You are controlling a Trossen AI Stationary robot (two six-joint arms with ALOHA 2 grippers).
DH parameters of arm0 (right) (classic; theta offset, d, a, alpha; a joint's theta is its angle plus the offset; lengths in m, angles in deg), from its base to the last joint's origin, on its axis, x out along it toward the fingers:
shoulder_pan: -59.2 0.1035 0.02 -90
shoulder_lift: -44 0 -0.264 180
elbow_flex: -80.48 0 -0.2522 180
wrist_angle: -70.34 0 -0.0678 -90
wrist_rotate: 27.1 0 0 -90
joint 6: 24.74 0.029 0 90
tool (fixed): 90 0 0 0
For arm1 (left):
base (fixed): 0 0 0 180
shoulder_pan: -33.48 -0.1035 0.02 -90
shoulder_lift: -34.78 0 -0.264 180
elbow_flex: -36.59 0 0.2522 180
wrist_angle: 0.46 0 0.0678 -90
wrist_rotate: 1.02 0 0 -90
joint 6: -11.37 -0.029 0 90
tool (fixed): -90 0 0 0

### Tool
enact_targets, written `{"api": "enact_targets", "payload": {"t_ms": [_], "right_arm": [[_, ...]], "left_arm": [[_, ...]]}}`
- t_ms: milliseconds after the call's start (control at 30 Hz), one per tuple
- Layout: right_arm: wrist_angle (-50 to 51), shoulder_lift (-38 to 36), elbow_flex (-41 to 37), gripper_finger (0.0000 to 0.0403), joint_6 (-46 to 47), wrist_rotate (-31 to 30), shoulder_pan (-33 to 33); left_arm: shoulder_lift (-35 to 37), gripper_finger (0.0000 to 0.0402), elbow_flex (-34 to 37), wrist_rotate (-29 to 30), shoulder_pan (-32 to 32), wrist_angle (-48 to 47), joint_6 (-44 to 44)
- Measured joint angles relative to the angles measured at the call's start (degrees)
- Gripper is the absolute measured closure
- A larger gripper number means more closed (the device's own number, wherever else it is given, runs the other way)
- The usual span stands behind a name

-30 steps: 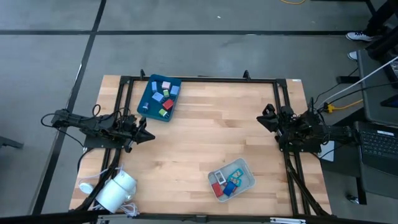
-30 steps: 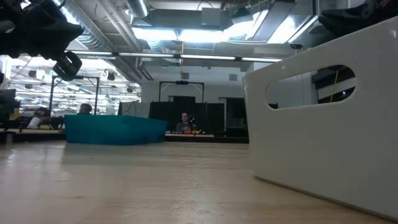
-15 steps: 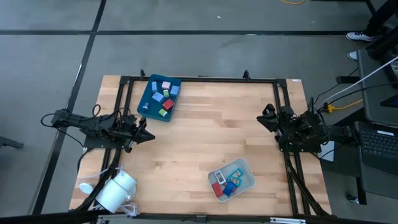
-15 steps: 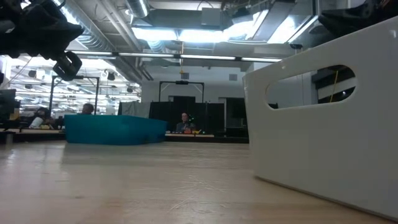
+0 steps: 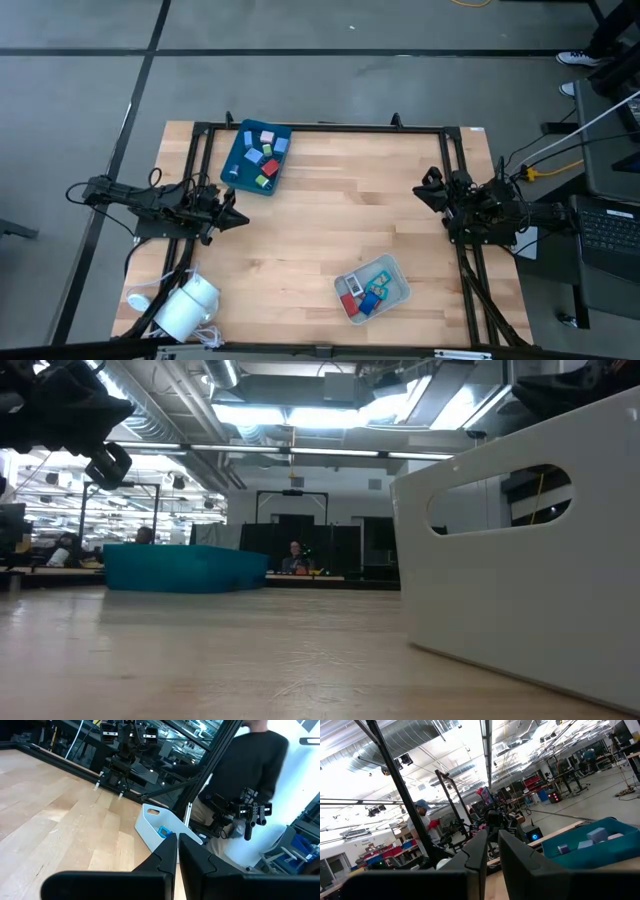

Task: Pick & Place Office items
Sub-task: Return to Home Position

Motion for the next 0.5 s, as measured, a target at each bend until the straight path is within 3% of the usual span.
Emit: {"api": "enact_targets", "payload": {"t_ms": [500], "right_arm": [[0.00, 0.00, 0.00, 0.0351, 0.00, 0.00, 0.00]], "left_arm": [[0.01, 0.0391, 0.00, -0.02, 0.01, 0.00, 0.00]]}}
